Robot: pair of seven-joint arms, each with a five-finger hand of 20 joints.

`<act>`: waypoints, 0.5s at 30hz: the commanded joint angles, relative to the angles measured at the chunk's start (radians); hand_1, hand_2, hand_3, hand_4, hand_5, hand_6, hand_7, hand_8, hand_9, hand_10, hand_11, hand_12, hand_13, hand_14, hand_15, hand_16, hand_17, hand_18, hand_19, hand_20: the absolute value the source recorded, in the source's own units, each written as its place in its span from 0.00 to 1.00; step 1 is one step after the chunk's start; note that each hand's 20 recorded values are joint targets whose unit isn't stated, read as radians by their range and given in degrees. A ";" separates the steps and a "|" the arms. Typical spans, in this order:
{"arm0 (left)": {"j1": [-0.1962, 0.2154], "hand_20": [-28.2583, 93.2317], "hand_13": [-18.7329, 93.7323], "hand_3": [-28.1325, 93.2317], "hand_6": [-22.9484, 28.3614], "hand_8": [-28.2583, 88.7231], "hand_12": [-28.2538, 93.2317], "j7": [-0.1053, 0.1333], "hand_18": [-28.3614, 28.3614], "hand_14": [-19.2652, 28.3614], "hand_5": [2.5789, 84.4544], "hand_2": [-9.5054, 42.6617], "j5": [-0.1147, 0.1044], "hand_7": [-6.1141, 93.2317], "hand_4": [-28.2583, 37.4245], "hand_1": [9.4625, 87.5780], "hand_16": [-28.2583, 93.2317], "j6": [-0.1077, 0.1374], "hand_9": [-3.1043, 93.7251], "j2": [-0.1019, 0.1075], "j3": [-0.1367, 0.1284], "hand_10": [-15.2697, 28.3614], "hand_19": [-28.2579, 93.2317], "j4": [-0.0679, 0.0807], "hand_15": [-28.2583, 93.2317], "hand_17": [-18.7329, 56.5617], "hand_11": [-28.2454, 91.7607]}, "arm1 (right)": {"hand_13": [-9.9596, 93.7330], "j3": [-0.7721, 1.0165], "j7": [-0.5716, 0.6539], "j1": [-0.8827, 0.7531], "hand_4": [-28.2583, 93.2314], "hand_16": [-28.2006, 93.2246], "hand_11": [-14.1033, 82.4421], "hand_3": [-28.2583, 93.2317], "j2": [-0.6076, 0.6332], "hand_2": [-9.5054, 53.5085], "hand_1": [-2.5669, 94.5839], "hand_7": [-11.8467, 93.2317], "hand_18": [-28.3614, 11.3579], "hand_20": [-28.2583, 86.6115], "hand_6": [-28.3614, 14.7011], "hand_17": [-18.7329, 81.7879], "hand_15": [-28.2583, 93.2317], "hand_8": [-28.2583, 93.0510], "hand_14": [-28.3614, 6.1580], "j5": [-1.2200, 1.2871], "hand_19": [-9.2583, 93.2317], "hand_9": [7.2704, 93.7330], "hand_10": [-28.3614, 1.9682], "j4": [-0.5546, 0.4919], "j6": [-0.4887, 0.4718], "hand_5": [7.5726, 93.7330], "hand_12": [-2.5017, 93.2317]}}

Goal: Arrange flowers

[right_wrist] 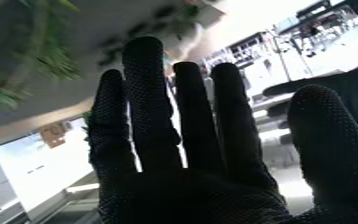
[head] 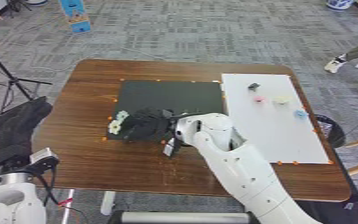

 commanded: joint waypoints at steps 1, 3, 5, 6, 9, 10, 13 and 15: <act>0.021 0.40 0.55 0.85 0.48 0.16 0.32 0.002 0.73 0.71 0.61 0.54 0.001 0.24 0.02 0.24 0.22 -0.023 0.58 -0.015 -0.014 0.64 0.34 -0.008 0.38 0.36 0.41 | 0.57 -0.003 0.008 0.020 0.09 0.49 0.21 0.79 0.020 0.41 0.26 0.40 0.18 0.71 0.64 0.34 0.69 0.14 0.30 -0.045 0.64 0.49 0.53 0.010 -0.009 0.36 0.16; 0.020 0.40 0.55 0.85 0.48 0.16 0.32 0.002 0.73 0.71 0.61 0.54 0.002 0.24 0.02 0.24 0.22 -0.024 0.58 -0.016 -0.014 0.64 0.34 -0.008 0.38 0.35 0.41 | 0.57 -0.005 0.016 0.028 0.09 0.49 0.21 0.79 0.027 0.41 0.26 0.39 0.18 0.71 0.63 0.34 0.70 0.14 0.30 -0.028 0.64 0.49 0.52 0.010 -0.014 0.37 0.16; 0.020 0.40 0.55 0.85 0.48 0.16 0.32 0.002 0.73 0.71 0.61 0.54 0.002 0.24 0.02 0.24 0.22 -0.024 0.58 -0.016 -0.014 0.64 0.34 -0.008 0.38 0.35 0.41 | 0.57 -0.004 0.021 0.033 0.09 0.49 0.21 0.79 0.029 0.41 0.26 0.39 0.18 0.71 0.63 0.34 0.70 0.15 0.29 -0.030 0.64 0.49 0.52 0.009 -0.008 0.37 0.16; 0.020 0.40 0.55 0.85 0.48 0.16 0.32 0.001 0.73 0.71 0.61 0.53 0.003 0.24 0.02 0.24 0.22 -0.024 0.58 -0.017 -0.015 0.64 0.34 -0.008 0.38 0.35 0.41 | 0.57 -0.008 0.020 0.039 0.09 0.49 0.21 0.78 0.031 0.41 0.26 0.39 0.18 0.71 0.63 0.34 0.70 0.15 0.29 -0.033 0.64 0.49 0.52 0.011 -0.009 0.37 0.16; 0.020 0.40 0.55 0.85 0.48 0.16 0.32 0.000 0.73 0.71 0.61 0.54 0.004 0.24 0.02 0.24 0.22 -0.025 0.58 -0.018 -0.015 0.64 0.34 -0.008 0.38 0.35 0.41 | 0.57 -0.006 0.026 0.045 0.09 0.49 0.21 0.78 0.027 0.41 0.26 0.39 0.17 0.71 0.63 0.34 0.71 0.15 0.30 -0.034 0.64 0.49 0.52 0.017 -0.019 0.37 0.16; 0.019 0.39 0.55 0.85 0.48 0.16 0.32 -0.001 0.73 0.71 0.61 0.54 0.005 0.24 0.02 0.24 0.22 -0.026 0.58 -0.019 -0.016 0.64 0.34 -0.008 0.38 0.35 0.41 | 0.57 -0.004 0.019 0.048 0.09 0.49 0.21 0.78 0.023 0.41 0.26 0.39 0.17 0.71 0.63 0.34 0.71 0.15 0.29 -0.044 0.64 0.49 0.52 0.022 -0.023 0.37 0.16; 0.019 0.39 0.55 0.85 0.48 0.16 0.32 -0.001 0.73 0.71 0.60 0.54 0.005 0.24 0.02 0.24 0.22 -0.026 0.58 -0.020 -0.016 0.64 0.34 -0.008 0.38 0.35 0.41 | 0.57 0.002 0.019 0.049 0.09 0.49 0.21 0.78 0.008 0.42 0.26 0.39 0.17 0.71 0.63 0.34 0.71 0.15 0.29 -0.045 0.64 0.49 0.52 0.031 -0.031 0.37 0.16; 0.020 0.39 0.55 0.85 0.48 0.16 0.32 0.000 0.73 0.71 0.60 0.54 0.004 0.24 0.02 0.24 0.22 -0.026 0.57 -0.019 -0.015 0.64 0.34 -0.008 0.38 0.35 0.41 | 0.57 0.001 0.016 0.052 0.09 0.49 0.21 0.78 -0.001 0.42 0.26 0.39 0.17 0.71 0.63 0.34 0.71 0.15 0.29 -0.054 0.64 0.49 0.52 0.036 -0.028 0.37 0.16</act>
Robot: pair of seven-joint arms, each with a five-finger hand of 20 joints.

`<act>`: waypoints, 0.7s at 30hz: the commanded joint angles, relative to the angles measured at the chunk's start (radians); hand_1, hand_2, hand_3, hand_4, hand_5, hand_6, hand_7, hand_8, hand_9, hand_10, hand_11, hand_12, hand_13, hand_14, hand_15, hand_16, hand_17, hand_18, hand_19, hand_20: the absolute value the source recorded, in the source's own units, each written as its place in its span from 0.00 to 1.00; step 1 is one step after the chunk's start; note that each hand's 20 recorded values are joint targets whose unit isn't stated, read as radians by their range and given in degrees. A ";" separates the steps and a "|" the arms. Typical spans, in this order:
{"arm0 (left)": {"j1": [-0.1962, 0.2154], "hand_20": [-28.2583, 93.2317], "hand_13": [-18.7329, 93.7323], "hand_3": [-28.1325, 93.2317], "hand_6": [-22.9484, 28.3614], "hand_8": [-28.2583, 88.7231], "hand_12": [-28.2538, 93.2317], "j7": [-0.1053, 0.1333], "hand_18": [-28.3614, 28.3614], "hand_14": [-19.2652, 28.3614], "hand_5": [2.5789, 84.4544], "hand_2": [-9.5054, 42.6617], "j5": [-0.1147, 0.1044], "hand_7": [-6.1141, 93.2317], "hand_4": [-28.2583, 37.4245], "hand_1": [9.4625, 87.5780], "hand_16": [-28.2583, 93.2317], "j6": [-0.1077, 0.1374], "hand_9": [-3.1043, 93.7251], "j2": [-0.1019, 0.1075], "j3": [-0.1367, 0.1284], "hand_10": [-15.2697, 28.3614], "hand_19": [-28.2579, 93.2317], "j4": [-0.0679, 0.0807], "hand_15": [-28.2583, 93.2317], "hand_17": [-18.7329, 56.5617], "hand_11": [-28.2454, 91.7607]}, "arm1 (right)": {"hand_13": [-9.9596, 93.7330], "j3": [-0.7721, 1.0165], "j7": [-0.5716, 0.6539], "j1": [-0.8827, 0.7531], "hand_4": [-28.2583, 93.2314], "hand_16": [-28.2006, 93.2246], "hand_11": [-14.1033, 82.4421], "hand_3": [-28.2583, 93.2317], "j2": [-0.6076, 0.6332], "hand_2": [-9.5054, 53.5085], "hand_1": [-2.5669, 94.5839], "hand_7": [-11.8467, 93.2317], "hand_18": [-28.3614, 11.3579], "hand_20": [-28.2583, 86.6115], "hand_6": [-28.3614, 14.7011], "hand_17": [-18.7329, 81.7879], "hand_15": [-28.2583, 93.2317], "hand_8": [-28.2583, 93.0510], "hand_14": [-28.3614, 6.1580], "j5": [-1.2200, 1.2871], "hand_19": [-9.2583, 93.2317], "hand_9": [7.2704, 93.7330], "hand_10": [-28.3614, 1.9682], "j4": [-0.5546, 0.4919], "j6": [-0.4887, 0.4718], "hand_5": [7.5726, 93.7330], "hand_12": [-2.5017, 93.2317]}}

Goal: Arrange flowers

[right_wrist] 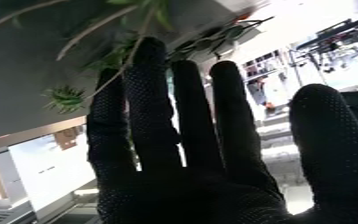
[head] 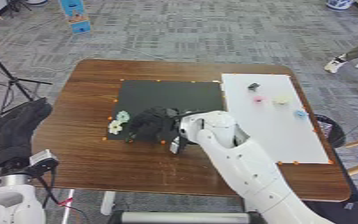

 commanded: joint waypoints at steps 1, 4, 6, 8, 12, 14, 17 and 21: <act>0.007 0.39 0.55 0.85 0.48 0.16 0.32 -0.001 0.73 0.71 0.60 0.54 0.004 0.24 0.02 0.24 0.22 -0.012 0.57 -0.012 -0.006 0.64 0.34 -0.007 0.38 0.35 0.41 | 0.57 0.009 -0.015 0.022 0.09 0.49 0.21 0.78 -0.032 0.42 0.26 0.39 0.17 0.71 0.63 0.35 0.71 0.15 0.29 -0.037 0.64 0.49 0.52 0.015 -0.016 0.37 0.16; 0.007 0.39 0.55 0.85 0.48 0.16 0.32 -0.002 0.73 0.71 0.60 0.54 0.005 0.24 0.01 0.24 0.22 -0.012 0.57 -0.014 -0.007 0.64 0.34 -0.007 0.38 0.35 0.41 | 0.57 0.011 -0.018 0.023 0.09 0.49 0.21 0.78 -0.042 0.42 0.26 0.39 0.17 0.71 0.63 0.35 0.72 0.15 0.28 -0.043 0.65 0.48 0.53 0.018 -0.016 0.37 0.16; 0.007 0.39 0.55 0.85 0.48 0.16 0.32 -0.002 0.73 0.71 0.60 0.54 0.005 0.24 0.01 0.24 0.22 -0.012 0.57 -0.014 -0.007 0.64 0.34 -0.007 0.38 0.35 0.41 | 0.57 0.009 -0.016 0.024 0.09 0.49 0.21 0.78 -0.044 0.42 0.26 0.39 0.17 0.71 0.63 0.35 0.72 0.15 0.28 -0.038 0.65 0.48 0.53 0.019 -0.018 0.37 0.16; 0.006 0.39 0.54 0.85 0.48 0.16 0.32 -0.002 0.73 0.71 0.60 0.54 0.006 0.24 0.01 0.24 0.22 -0.013 0.57 -0.014 -0.007 0.64 0.34 -0.007 0.38 0.35 0.41 | 0.57 0.007 -0.015 0.028 0.09 0.49 0.21 0.78 -0.043 0.42 0.26 0.39 0.17 0.71 0.63 0.35 0.73 0.15 0.28 -0.037 0.65 0.48 0.53 0.021 -0.018 0.37 0.16; 0.006 0.39 0.54 0.85 0.48 0.16 0.32 -0.004 0.73 0.71 0.60 0.54 0.009 0.24 0.01 0.24 0.22 -0.015 0.57 -0.018 -0.008 0.64 0.34 -0.007 0.38 0.35 0.41 | 0.57 0.015 -0.019 0.032 0.09 0.49 0.21 0.78 -0.057 0.42 0.26 0.39 0.17 0.72 0.63 0.35 0.73 0.15 0.28 -0.041 0.65 0.48 0.53 0.033 -0.025 0.37 0.16; 0.006 0.39 0.54 0.85 0.48 0.16 0.32 -0.004 0.73 0.71 0.60 0.54 0.009 0.24 0.01 0.24 0.22 -0.015 0.57 -0.017 -0.008 0.64 0.34 -0.007 0.38 0.34 0.41 | 0.57 0.013 -0.013 0.036 0.09 0.49 0.21 0.78 -0.060 0.42 0.26 0.39 0.17 0.72 0.63 0.35 0.73 0.15 0.28 -0.035 0.65 0.48 0.53 0.034 -0.023 0.37 0.16; 0.006 0.39 0.54 0.85 0.48 0.16 0.32 -0.003 0.73 0.71 0.60 0.54 0.008 0.24 0.01 0.24 0.22 -0.014 0.57 -0.016 -0.008 0.64 0.34 -0.007 0.38 0.34 0.41 | 0.57 0.013 -0.022 0.043 0.09 0.49 0.21 0.78 -0.072 0.42 0.26 0.39 0.16 0.72 0.63 0.35 0.73 0.15 0.28 -0.046 0.65 0.48 0.53 0.040 -0.021 0.37 0.16; 0.006 0.39 0.54 0.85 0.48 0.16 0.32 -0.004 0.73 0.71 0.60 0.54 0.009 0.24 0.01 0.24 0.22 -0.015 0.57 -0.018 -0.008 0.64 0.34 -0.007 0.38 0.34 0.41 | 0.57 0.007 -0.019 0.045 0.09 0.49 0.21 0.77 -0.078 0.42 0.26 0.39 0.17 0.72 0.63 0.35 0.73 0.15 0.28 -0.042 0.65 0.47 0.53 0.037 -0.022 0.37 0.16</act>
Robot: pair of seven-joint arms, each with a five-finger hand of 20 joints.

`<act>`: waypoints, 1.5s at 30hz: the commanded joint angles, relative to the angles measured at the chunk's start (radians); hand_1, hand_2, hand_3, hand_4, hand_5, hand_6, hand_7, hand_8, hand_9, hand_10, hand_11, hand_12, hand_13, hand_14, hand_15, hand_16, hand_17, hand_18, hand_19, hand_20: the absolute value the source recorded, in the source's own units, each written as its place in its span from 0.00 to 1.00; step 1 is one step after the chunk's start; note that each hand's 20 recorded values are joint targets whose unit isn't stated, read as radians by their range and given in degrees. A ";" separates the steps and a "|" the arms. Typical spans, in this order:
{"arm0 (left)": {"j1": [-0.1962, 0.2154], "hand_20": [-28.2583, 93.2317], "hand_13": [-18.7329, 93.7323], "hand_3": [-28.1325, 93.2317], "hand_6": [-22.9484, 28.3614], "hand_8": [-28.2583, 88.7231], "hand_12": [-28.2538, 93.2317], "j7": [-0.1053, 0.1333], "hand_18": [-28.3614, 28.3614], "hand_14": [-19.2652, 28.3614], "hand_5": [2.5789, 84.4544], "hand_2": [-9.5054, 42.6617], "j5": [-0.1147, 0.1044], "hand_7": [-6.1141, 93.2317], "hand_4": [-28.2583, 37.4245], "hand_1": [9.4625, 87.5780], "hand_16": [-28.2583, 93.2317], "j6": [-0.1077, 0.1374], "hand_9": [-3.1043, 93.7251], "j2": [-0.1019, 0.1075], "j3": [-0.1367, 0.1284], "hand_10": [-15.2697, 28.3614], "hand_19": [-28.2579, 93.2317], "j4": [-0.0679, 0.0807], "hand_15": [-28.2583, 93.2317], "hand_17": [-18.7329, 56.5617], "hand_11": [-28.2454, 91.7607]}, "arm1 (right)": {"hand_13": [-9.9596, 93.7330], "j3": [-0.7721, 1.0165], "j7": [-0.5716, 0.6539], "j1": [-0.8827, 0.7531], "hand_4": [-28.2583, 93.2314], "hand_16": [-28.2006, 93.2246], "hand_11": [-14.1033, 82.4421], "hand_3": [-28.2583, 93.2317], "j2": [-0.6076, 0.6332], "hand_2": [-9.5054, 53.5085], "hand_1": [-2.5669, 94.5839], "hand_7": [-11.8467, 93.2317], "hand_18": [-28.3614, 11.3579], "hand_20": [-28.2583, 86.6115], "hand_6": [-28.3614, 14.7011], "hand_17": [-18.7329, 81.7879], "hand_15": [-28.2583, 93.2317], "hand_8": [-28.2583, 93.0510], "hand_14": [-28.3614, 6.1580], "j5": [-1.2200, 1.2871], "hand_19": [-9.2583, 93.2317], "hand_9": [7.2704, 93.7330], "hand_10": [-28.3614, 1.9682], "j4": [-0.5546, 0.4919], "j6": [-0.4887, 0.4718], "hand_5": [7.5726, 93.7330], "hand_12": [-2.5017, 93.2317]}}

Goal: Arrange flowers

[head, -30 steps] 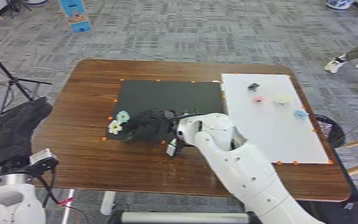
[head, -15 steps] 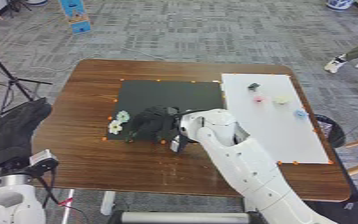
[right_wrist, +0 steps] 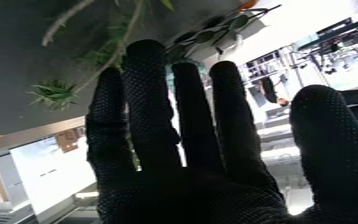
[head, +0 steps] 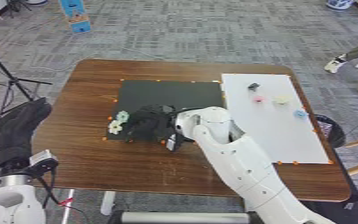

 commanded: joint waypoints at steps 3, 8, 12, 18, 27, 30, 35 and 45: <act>0.006 0.39 0.54 0.85 0.48 0.16 0.32 -0.002 0.73 0.71 0.60 0.54 0.007 0.24 0.01 0.24 0.22 -0.011 0.57 -0.011 -0.006 0.64 0.34 -0.007 0.38 0.34 0.41 | 0.57 -0.006 -0.015 0.021 0.09 0.49 0.21 0.77 -0.033 0.42 0.26 0.39 0.17 0.72 0.63 0.35 0.74 0.15 0.28 -0.016 0.65 0.47 0.53 -0.003 -0.004 0.37 0.16; 0.005 0.39 0.54 0.85 0.48 0.16 0.32 -0.004 0.73 0.71 0.60 0.54 0.009 0.24 0.01 0.24 0.22 -0.013 0.57 -0.013 -0.007 0.64 0.34 -0.007 0.38 0.34 0.40 | 0.57 -0.002 -0.015 0.022 0.09 0.49 0.21 0.77 -0.041 0.42 0.26 0.39 0.16 0.72 0.63 0.35 0.74 0.15 0.28 -0.010 0.65 0.47 0.53 0.004 -0.012 0.37 0.16; 0.005 0.39 0.54 0.85 0.48 0.16 0.32 -0.005 0.73 0.71 0.60 0.54 0.010 0.24 0.01 0.24 0.22 -0.014 0.57 -0.014 -0.008 0.64 0.34 -0.007 0.38 0.34 0.41 | 0.57 0.005 -0.015 0.014 0.09 0.49 0.21 0.77 -0.045 0.42 0.26 0.39 0.17 0.72 0.63 0.35 0.74 0.15 0.28 -0.012 0.65 0.47 0.53 0.005 -0.010 0.37 0.16; 0.004 0.39 0.54 0.85 0.48 0.16 0.32 -0.005 0.73 0.71 0.60 0.54 0.011 0.24 0.01 0.24 0.22 -0.015 0.57 -0.016 -0.008 0.64 0.34 -0.007 0.38 0.34 0.41 | 0.57 -0.008 -0.041 0.011 0.09 0.49 0.21 0.77 -0.030 0.43 0.26 0.38 0.16 0.72 0.61 0.35 0.73 0.15 0.28 -0.063 0.65 0.47 0.53 0.000 -0.013 0.40 0.16; 0.002 0.39 0.54 0.85 0.48 0.16 0.32 -0.011 0.73 0.71 0.60 0.54 0.020 0.24 0.01 0.24 0.22 -0.021 0.57 -0.024 -0.012 0.64 0.34 -0.007 0.38 0.34 0.41 | 0.57 -0.039 -0.003 0.020 0.09 0.49 0.21 0.76 0.035 0.43 0.25 0.38 0.16 0.72 0.62 0.35 0.73 0.15 0.28 0.047 0.65 0.47 0.54 -0.060 0.008 0.44 0.16; 0.003 0.39 0.54 0.85 0.48 0.16 0.32 -0.010 0.73 0.71 0.60 0.54 0.018 0.24 0.01 0.24 0.22 -0.020 0.57 -0.023 -0.011 0.64 0.34 -0.007 0.38 0.34 0.41 | 0.57 -0.053 0.014 0.021 0.09 0.49 0.21 0.76 0.059 0.43 0.25 0.39 0.16 0.72 0.62 0.35 0.73 0.15 0.28 0.089 0.65 0.48 0.55 -0.081 0.003 0.44 0.16; 0.003 0.39 0.54 0.85 0.48 0.16 0.32 -0.011 0.73 0.71 0.60 0.54 0.019 0.24 0.01 0.24 0.22 -0.020 0.57 -0.024 -0.011 0.64 0.34 -0.007 0.38 0.34 0.40 | 0.57 -0.059 0.018 0.013 0.09 0.49 0.21 0.76 0.072 0.43 0.25 0.39 0.16 0.72 0.62 0.35 0.74 0.15 0.28 0.094 0.65 0.48 0.54 -0.089 0.015 0.44 0.16; 0.003 0.39 0.54 0.85 0.48 0.16 0.32 -0.011 0.73 0.71 0.60 0.54 0.019 0.24 0.01 0.24 0.22 -0.020 0.57 -0.024 -0.011 0.64 0.34 -0.007 0.38 0.34 0.40 | 0.57 -0.006 -0.037 -0.010 0.09 0.49 0.21 0.76 0.027 0.44 0.25 0.38 0.16 0.72 0.62 0.35 0.74 0.15 0.27 -0.092 0.65 0.48 0.55 -0.014 0.014 0.47 0.16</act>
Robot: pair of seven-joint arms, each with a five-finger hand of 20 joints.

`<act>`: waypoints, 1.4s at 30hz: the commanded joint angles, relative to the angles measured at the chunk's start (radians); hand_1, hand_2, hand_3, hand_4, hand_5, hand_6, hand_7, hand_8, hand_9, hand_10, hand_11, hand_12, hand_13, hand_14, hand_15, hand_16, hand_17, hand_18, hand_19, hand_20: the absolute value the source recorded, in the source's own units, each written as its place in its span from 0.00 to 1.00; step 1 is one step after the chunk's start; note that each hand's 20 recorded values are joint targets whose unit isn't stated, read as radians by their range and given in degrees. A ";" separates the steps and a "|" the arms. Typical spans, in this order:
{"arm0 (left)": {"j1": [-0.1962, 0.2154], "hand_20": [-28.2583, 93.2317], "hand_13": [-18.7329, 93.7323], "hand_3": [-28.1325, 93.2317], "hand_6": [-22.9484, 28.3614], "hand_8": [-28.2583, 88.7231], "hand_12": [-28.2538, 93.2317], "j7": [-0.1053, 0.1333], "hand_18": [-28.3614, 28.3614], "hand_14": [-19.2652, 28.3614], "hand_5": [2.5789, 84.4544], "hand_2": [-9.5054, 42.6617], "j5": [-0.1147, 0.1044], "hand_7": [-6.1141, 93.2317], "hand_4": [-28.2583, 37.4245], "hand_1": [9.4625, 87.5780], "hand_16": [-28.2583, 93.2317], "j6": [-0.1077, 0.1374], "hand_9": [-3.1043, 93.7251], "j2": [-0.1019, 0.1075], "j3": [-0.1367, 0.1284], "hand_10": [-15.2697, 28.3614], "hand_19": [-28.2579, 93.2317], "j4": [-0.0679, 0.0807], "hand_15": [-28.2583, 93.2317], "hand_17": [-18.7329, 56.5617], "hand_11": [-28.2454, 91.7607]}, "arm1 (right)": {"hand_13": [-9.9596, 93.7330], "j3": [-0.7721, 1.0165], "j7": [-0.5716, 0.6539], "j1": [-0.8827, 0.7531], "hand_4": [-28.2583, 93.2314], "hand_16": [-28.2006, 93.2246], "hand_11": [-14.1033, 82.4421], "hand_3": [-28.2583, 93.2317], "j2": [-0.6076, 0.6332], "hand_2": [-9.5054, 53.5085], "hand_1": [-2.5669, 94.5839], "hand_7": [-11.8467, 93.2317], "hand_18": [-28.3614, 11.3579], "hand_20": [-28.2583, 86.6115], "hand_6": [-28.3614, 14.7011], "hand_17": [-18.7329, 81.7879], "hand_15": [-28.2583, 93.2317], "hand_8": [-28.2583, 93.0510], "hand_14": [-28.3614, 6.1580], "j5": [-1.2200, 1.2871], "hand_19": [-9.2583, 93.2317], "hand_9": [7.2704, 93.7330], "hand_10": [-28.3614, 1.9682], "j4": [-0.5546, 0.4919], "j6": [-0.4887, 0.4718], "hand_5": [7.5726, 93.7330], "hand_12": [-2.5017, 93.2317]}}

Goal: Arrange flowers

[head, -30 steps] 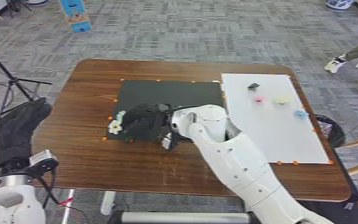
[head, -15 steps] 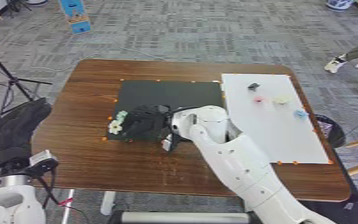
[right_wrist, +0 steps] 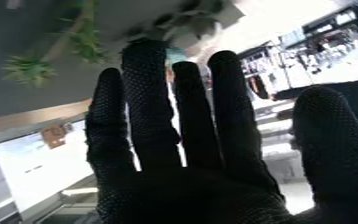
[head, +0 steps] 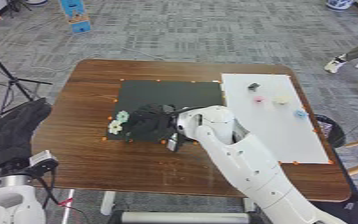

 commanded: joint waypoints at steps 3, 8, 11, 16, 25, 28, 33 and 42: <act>0.002 0.39 0.54 0.85 0.48 0.16 0.32 -0.006 0.73 0.71 0.60 0.54 0.008 0.24 0.01 0.24 0.22 -0.013 0.57 -0.013 -0.006 0.64 0.34 -0.007 0.38 0.34 0.40 | 0.57 0.044 -0.069 -0.018 0.09 0.49 0.21 0.76 -0.042 0.44 0.25 0.38 0.16 0.72 0.62 0.35 0.74 0.15 0.27 -0.190 0.65 0.48 0.56 0.074 0.008 0.47 0.16; 0.001 0.39 0.54 0.85 0.48 0.16 0.32 -0.008 0.73 0.71 0.60 0.54 0.012 0.24 0.01 0.24 0.22 -0.016 0.57 -0.017 -0.008 0.64 0.34 -0.007 0.38 0.33 0.40 | 0.57 0.043 -0.088 -0.012 0.08 0.49 0.21 0.75 -0.058 0.44 0.25 0.37 0.16 0.72 0.61 0.35 0.74 0.15 0.27 -0.248 0.65 0.48 0.56 0.092 -0.014 0.48 0.16; 0.000 0.39 0.54 0.85 0.48 0.16 0.32 -0.010 0.73 0.71 0.60 0.54 0.015 0.24 0.01 0.24 0.22 -0.018 0.57 -0.020 -0.009 0.64 0.34 -0.007 0.38 0.33 0.40 | 0.57 0.040 -0.090 -0.006 0.08 0.49 0.21 0.75 -0.070 0.44 0.25 0.37 0.16 0.72 0.61 0.35 0.74 0.15 0.27 -0.254 0.65 0.48 0.57 0.095 -0.008 0.48 0.16; 0.000 0.39 0.54 0.85 0.48 0.16 0.32 -0.011 0.73 0.71 0.60 0.54 0.016 0.24 0.01 0.24 0.22 -0.019 0.57 -0.021 -0.010 0.64 0.34 -0.007 0.38 0.33 0.40 | 0.57 0.035 -0.077 0.005 0.08 0.49 0.21 0.75 -0.076 0.45 0.25 0.37 0.16 0.72 0.62 0.35 0.74 0.15 0.27 -0.238 0.65 0.47 0.58 0.093 -0.005 0.47 0.16; 0.000 0.39 0.54 0.85 0.48 0.16 0.32 -0.011 0.73 0.71 0.60 0.54 0.015 0.24 0.01 0.24 0.22 -0.019 0.57 -0.021 -0.010 0.64 0.34 -0.007 0.38 0.33 0.40 | 0.57 0.036 -0.071 0.011 0.08 0.49 0.21 0.75 -0.076 0.45 0.25 0.37 0.16 0.72 0.62 0.35 0.74 0.15 0.27 -0.221 0.65 0.47 0.59 0.092 -0.024 0.47 0.16; -0.001 0.39 0.54 0.85 0.48 0.16 0.32 -0.013 0.73 0.71 0.60 0.54 0.018 0.24 0.01 0.24 0.22 -0.021 0.57 -0.024 -0.011 0.64 0.34 -0.007 0.38 0.33 0.40 | 0.57 0.040 -0.076 0.016 0.08 0.49 0.21 0.75 -0.084 0.45 0.25 0.37 0.16 0.72 0.62 0.35 0.74 0.15 0.27 -0.223 0.65 0.47 0.59 0.095 -0.017 0.46 0.16; 0.003 0.39 0.54 0.84 0.48 0.16 0.32 -0.004 0.73 0.71 0.60 0.54 0.005 0.24 0.01 0.24 0.22 -0.011 0.57 -0.010 -0.005 0.64 0.34 -0.007 0.38 0.33 0.40 | 0.57 0.015 -0.052 0.043 0.08 0.49 0.21 0.75 -0.062 0.45 0.25 0.37 0.16 0.72 0.62 0.35 0.74 0.15 0.27 -0.176 0.65 0.47 0.58 0.072 0.003 0.46 0.16; 0.007 0.39 0.54 0.85 0.48 0.16 0.32 0.009 0.72 0.71 0.60 0.54 -0.013 0.24 0.01 0.24 0.22 0.003 0.57 0.008 0.002 0.64 0.34 -0.007 0.38 0.34 0.40 | 0.57 -0.021 -0.012 0.101 0.09 0.49 0.21 0.75 -0.032 0.45 0.25 0.37 0.16 0.72 0.62 0.35 0.74 0.15 0.27 -0.004 0.66 0.47 0.58 0.022 0.067 0.46 0.17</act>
